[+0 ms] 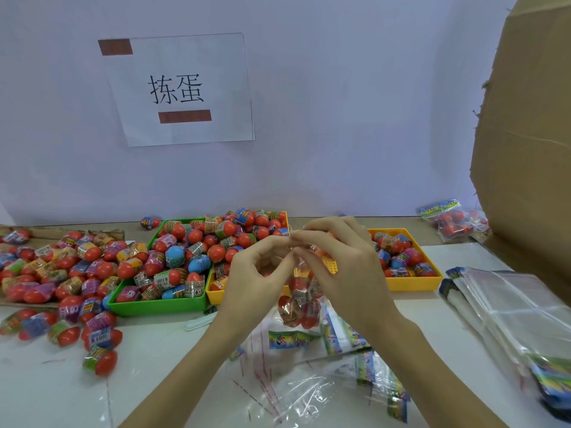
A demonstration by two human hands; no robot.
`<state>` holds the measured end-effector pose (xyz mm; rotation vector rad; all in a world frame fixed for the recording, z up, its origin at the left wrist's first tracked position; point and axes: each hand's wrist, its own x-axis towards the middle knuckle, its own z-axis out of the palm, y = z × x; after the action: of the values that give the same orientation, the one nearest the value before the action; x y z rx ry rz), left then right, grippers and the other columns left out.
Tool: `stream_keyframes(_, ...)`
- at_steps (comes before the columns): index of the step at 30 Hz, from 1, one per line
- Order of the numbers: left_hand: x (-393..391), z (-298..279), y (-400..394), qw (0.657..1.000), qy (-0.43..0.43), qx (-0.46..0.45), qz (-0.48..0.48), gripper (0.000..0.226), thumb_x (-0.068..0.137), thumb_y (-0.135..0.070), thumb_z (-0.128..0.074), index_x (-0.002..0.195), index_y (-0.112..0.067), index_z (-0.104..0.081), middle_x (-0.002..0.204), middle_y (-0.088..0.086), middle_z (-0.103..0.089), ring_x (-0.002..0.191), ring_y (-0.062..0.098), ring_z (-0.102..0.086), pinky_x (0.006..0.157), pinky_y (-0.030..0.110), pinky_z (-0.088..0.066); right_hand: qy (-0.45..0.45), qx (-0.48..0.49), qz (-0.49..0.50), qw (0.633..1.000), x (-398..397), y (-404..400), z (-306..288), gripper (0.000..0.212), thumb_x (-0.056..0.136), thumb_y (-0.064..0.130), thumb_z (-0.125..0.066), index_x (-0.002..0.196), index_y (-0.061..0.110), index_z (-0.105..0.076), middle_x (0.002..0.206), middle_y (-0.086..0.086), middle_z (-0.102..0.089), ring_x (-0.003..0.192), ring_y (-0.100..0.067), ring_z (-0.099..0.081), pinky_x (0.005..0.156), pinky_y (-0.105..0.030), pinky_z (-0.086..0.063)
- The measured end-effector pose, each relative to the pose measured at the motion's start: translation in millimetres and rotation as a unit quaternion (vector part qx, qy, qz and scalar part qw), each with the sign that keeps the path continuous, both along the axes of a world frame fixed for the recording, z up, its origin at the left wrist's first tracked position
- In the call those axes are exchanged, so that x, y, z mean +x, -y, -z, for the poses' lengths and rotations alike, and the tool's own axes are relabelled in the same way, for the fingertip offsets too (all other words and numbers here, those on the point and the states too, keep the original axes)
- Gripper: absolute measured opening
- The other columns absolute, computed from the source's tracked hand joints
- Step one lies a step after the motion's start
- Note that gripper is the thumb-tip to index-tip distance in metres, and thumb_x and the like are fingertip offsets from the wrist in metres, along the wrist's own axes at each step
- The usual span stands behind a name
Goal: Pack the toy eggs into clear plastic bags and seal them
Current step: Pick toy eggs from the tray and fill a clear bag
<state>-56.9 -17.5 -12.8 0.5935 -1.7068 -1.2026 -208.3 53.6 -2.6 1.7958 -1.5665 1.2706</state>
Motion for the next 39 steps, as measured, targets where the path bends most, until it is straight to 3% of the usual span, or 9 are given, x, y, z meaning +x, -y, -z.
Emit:
stream_keyframes(5, 0, 1, 0, 1.0, 0.013, -0.012, -0.015, 0.022, 0.101, -0.01, -0.071, 0.114, -0.025, -0.08, 0.092, 0.0, -0.081, 0.088, 0.023, -0.075, 0.081, 0.03, -0.061, 0.062, 0.024, 0.013, 0.998, 2, -1, 0, 0.022, 0.095, 0.016, -0.078, 0.116, 0.011, -0.078, 0.108, -0.003, -0.069, 0.105, -0.023, -0.062, 0.093, -0.034, -0.051)
stream_keyframes(9, 1, 0, -1, 0.999, 0.015, -0.029, -0.02, 0.023, 0.1, -0.008, -0.072, 0.114, -0.025, -0.08, 0.088, -0.004, -0.081, 0.081, 0.016, -0.075, 0.077, 0.026, -0.061, 0.076, 0.037, 0.019, 0.996, 3, -3, -2, 0.018, 0.093, 0.015, -0.079, 0.111, 0.012, -0.079, 0.105, -0.002, -0.069, 0.104, -0.022, -0.062, 0.091, -0.034, -0.053)
stream_keyframes(15, 0, 1, -1, 0.997, 0.022, -0.056, -0.04, 0.03, 0.098, -0.004, -0.073, 0.109, -0.032, -0.079, 0.087, -0.005, -0.081, 0.082, 0.02, -0.076, 0.081, 0.036, -0.064, 0.066, 0.034, 0.015, 0.997, 2, -4, -2, 0.017, 0.093, 0.011, -0.078, 0.11, 0.011, -0.082, 0.104, -0.006, -0.069, 0.102, -0.024, -0.063, 0.086, -0.034, -0.055)
stream_keyframes(20, 0, 1, 0, 0.996, 0.027, -0.076, -0.04, 0.03, 0.098, -0.004, -0.072, 0.111, -0.031, -0.079, 0.086, -0.004, -0.079, 0.082, 0.023, -0.075, 0.079, 0.037, -0.063, 0.065, 0.033, 0.004, 0.997, -4, -3, -4, 0.016, 0.096, 0.011, -0.074, 0.109, 0.012, -0.082, 0.1, -0.003, -0.069, 0.097, -0.022, -0.063, 0.083, -0.022, -0.048)
stream_keyframes(26, 1, 2, 1, 0.994, 0.041, -0.094, -0.043, 0.031, 0.098, -0.007, -0.073, 0.114, -0.032, -0.078, 0.087, -0.004, -0.079, 0.084, 0.022, -0.075, 0.079, 0.033, -0.063, 0.007, 0.004, 0.023, 1.0, -7, -2, -3, 0.013, 0.093, 0.007, -0.077, 0.106, 0.008, -0.081, 0.097, -0.006, -0.073, 0.093, -0.026, -0.067, 0.082, -0.037, -0.058)
stream_keyframes(30, 1, 1, 0, 0.993, 0.038, -0.098, -0.045, 0.03, 0.097, -0.01, -0.074, 0.112, -0.035, -0.079, 0.085, -0.005, -0.078, 0.081, 0.02, -0.074, 0.076, 0.03, -0.062, 0.01, -0.012, 0.032, 0.999, -6, -3, -5, 0.009, 0.09, 0.009, -0.081, 0.098, 0.01, -0.078, 0.094, -0.001, -0.073, 0.09, -0.021, -0.066, 0.08, -0.033, -0.056)
stream_keyframes(36, 1, -1, -1, 0.993, 0.044, -0.105, -0.04, 0.022, 0.098, -0.016, -0.073, 0.115, -0.028, -0.08, 0.085, -0.011, -0.079, 0.079, 0.015, -0.074, 0.075, 0.028, -0.061, 0.095, 0.009, 0.017, 0.995, -4, -4, -6, 0.006, 0.091, 0.011, -0.079, 0.092, 0.015, -0.076, 0.088, 0.008, -0.069, 0.086, -0.012, -0.063, 0.078, -0.023, -0.051)
stream_keyframes(39, 1, -2, -2, 0.993, 0.049, -0.097, -0.042, 0.021, 0.098, -0.019, -0.072, 0.116, -0.024, -0.081, 0.084, -0.009, -0.079, 0.08, 0.019, -0.074, 0.078, 0.037, -0.062, 0.182, 0.028, -0.014, 0.983, -3, -6, -8, 0.007, 0.093, 0.014, -0.079, 0.091, 0.021, -0.076, 0.086, 0.014, -0.07, 0.085, -0.006, -0.066, 0.075, -0.014, -0.048)
